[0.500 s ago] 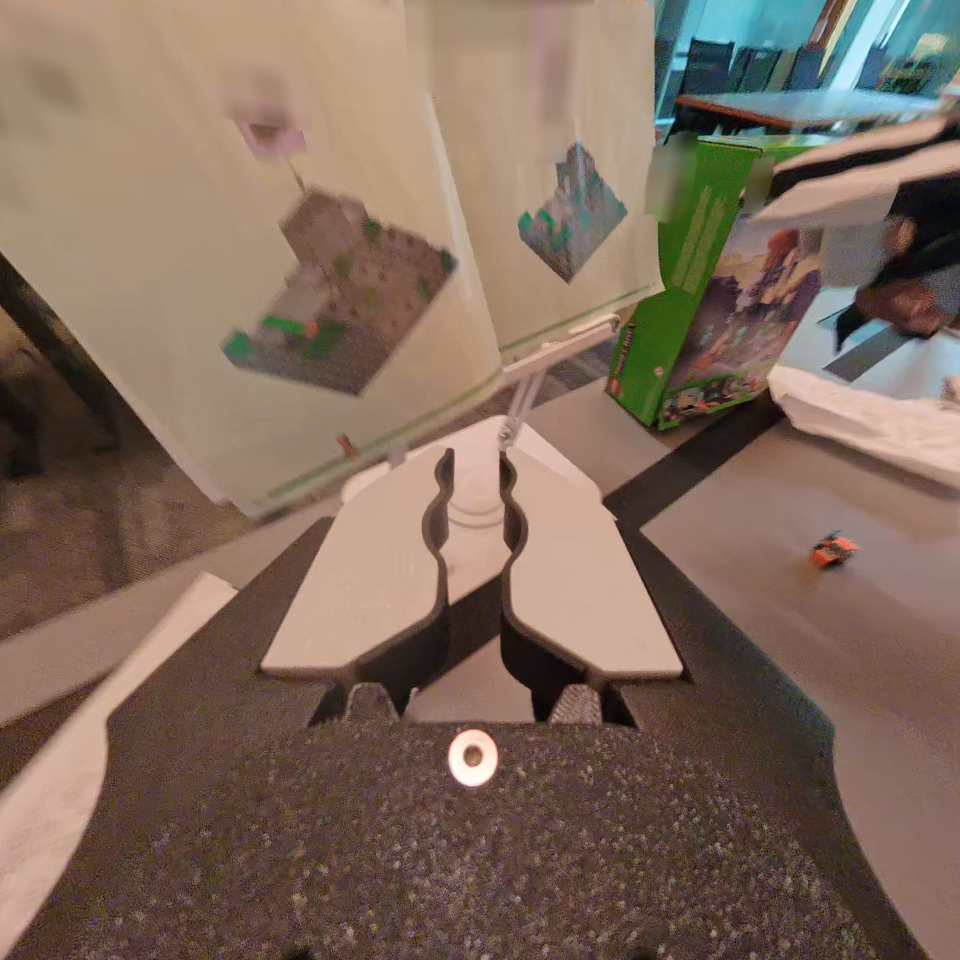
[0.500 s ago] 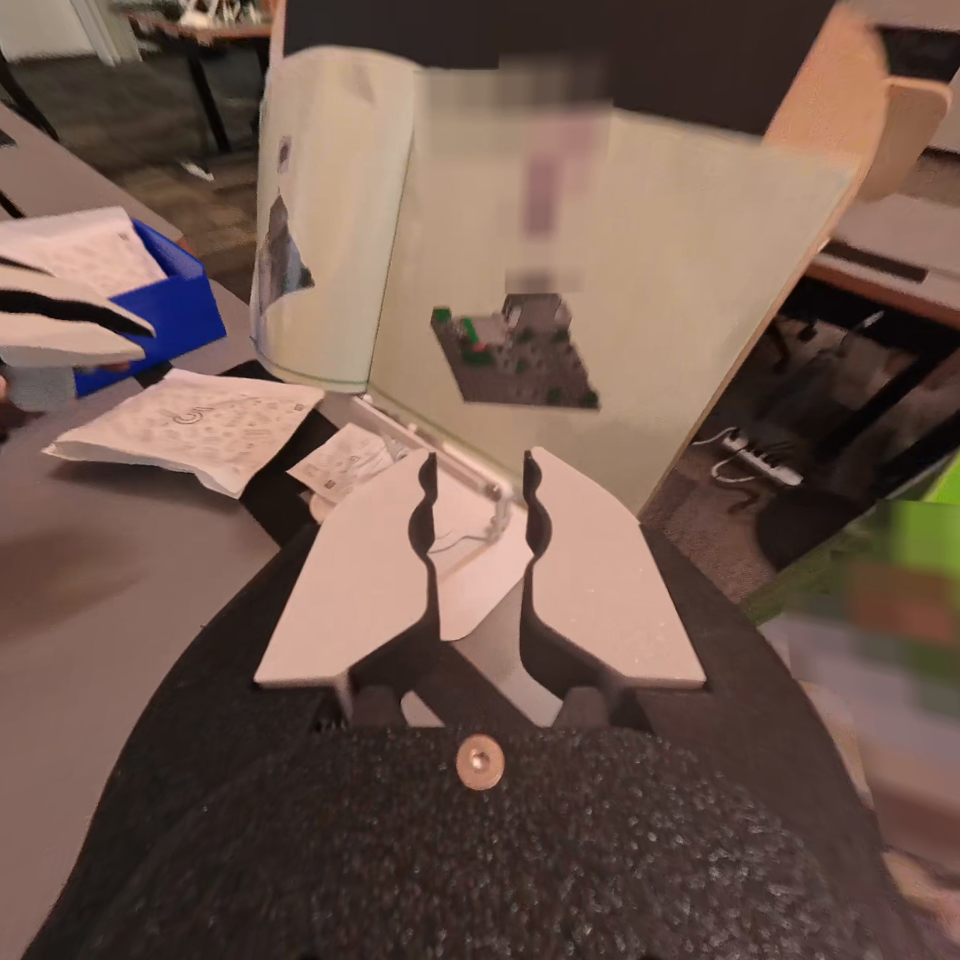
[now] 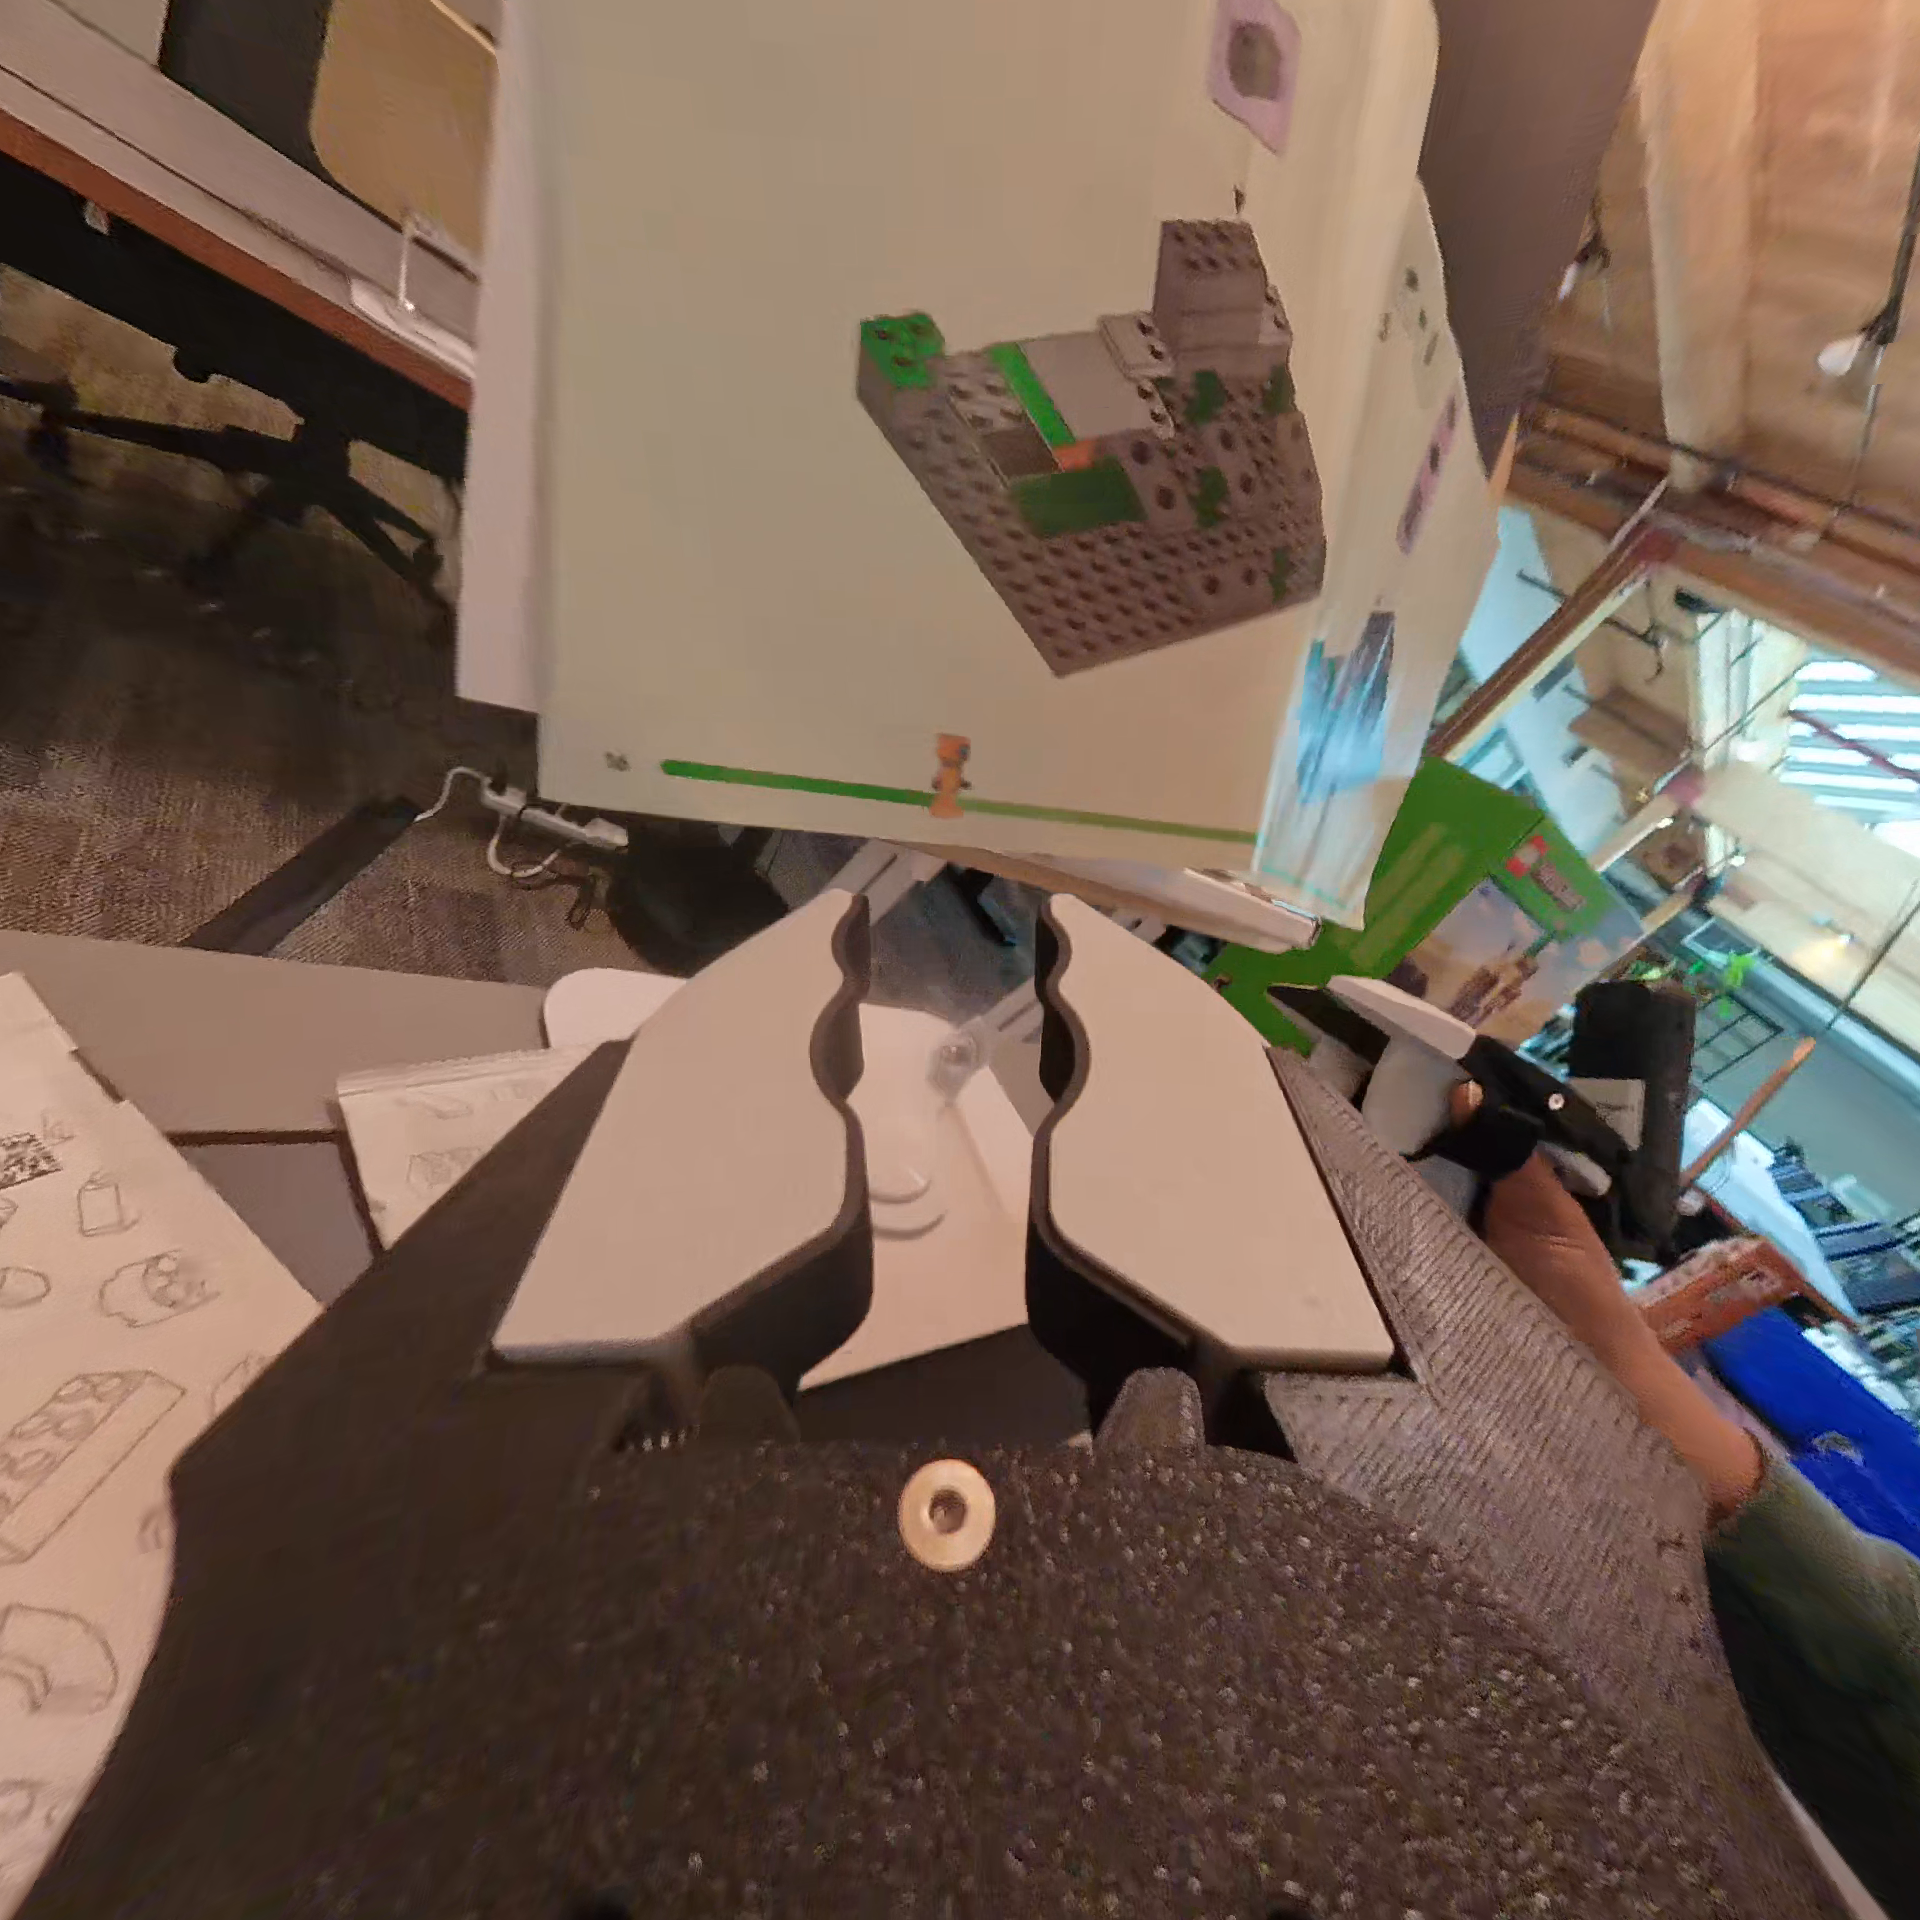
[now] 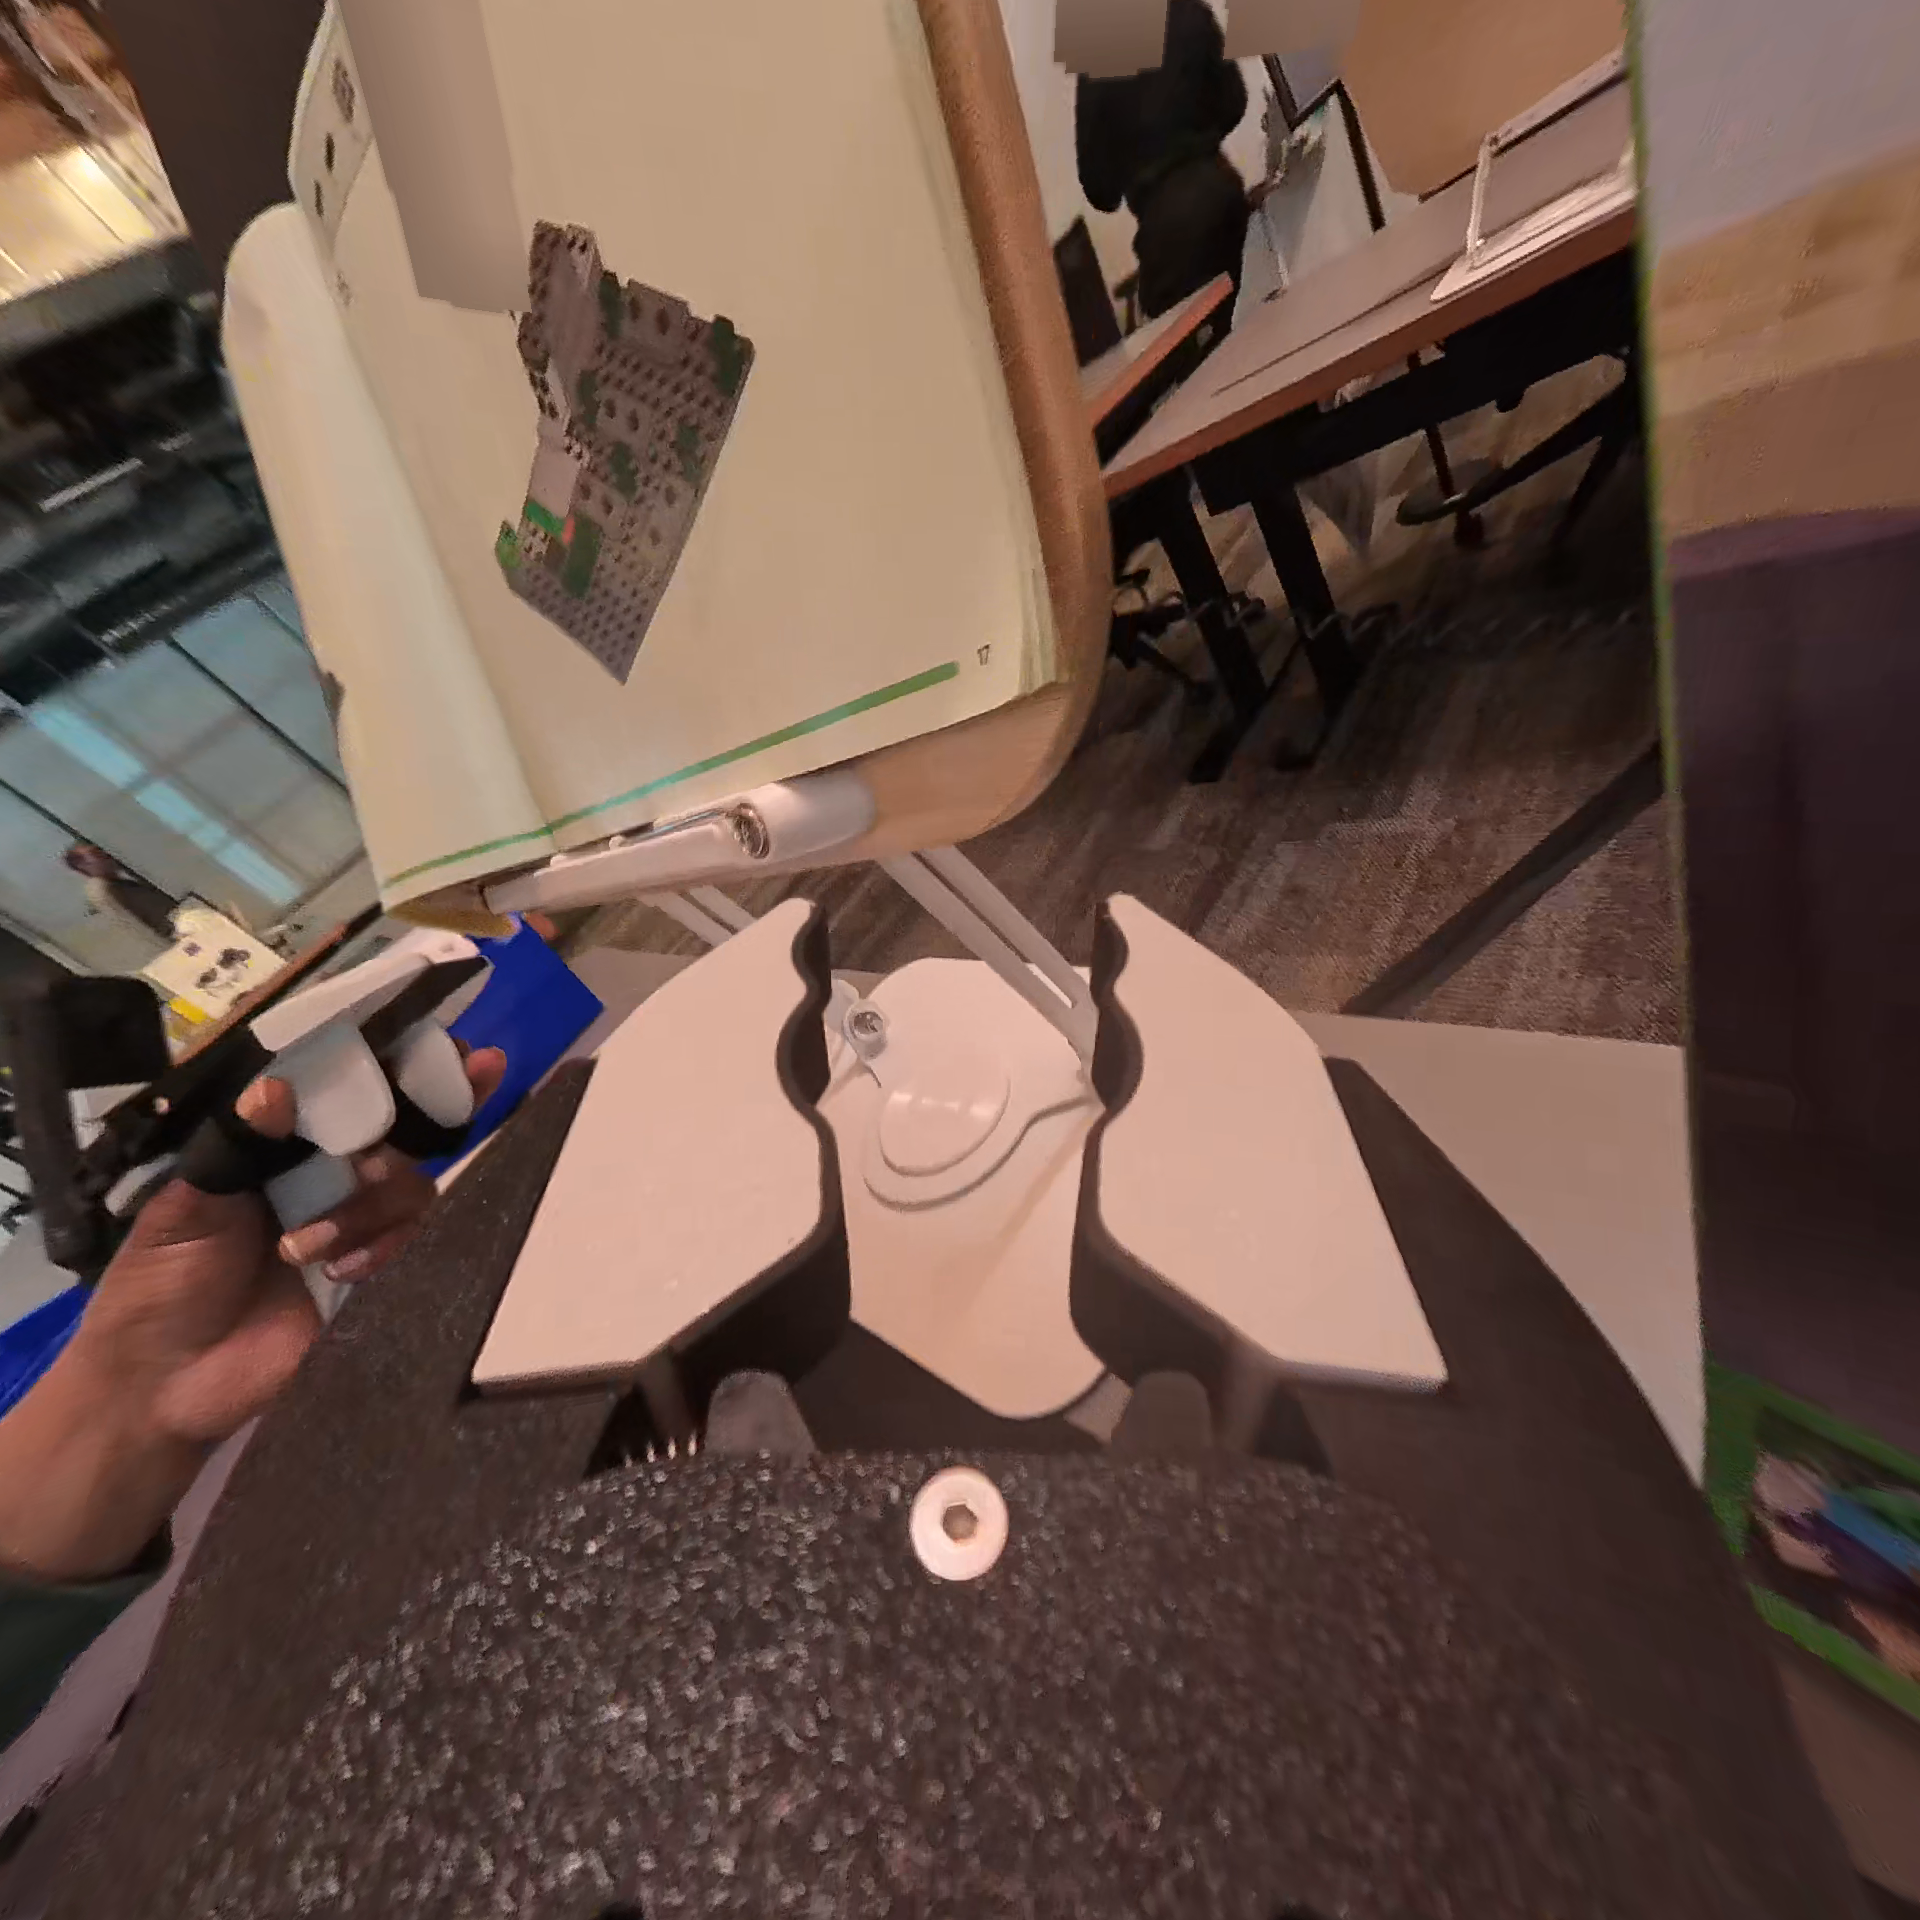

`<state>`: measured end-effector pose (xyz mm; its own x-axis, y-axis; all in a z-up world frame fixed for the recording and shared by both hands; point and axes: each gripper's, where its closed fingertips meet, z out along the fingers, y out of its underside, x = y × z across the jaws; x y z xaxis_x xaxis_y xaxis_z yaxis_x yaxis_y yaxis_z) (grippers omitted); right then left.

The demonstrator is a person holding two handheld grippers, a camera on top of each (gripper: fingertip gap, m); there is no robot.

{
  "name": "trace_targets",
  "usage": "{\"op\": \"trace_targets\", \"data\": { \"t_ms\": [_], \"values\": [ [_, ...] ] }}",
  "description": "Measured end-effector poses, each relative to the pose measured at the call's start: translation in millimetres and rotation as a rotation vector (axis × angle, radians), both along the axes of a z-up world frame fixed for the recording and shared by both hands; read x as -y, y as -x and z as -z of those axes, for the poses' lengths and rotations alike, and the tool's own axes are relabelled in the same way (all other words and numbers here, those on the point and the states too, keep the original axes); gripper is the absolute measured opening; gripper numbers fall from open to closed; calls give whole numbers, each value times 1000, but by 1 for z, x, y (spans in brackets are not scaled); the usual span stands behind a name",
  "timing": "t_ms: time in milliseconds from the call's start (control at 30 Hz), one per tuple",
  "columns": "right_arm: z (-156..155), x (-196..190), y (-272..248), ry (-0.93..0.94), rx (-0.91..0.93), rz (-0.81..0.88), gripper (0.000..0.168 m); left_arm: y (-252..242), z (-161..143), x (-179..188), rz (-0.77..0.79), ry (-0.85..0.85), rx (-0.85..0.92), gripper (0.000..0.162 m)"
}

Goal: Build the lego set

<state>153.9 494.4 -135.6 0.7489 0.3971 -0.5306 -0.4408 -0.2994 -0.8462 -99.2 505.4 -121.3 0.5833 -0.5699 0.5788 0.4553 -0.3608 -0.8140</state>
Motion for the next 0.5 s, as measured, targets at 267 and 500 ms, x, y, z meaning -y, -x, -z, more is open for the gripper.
{"op": "trace_targets", "data": {
  "t_ms": [267,500],
  "values": [
    [-10,-26,5,-92,-64,-6,48,8,1,-29,14,-71,48,26],
    [-12,-32,7,-165,-167,-46,39,10,4,-46,44,-43,133,28]
  ]
}}
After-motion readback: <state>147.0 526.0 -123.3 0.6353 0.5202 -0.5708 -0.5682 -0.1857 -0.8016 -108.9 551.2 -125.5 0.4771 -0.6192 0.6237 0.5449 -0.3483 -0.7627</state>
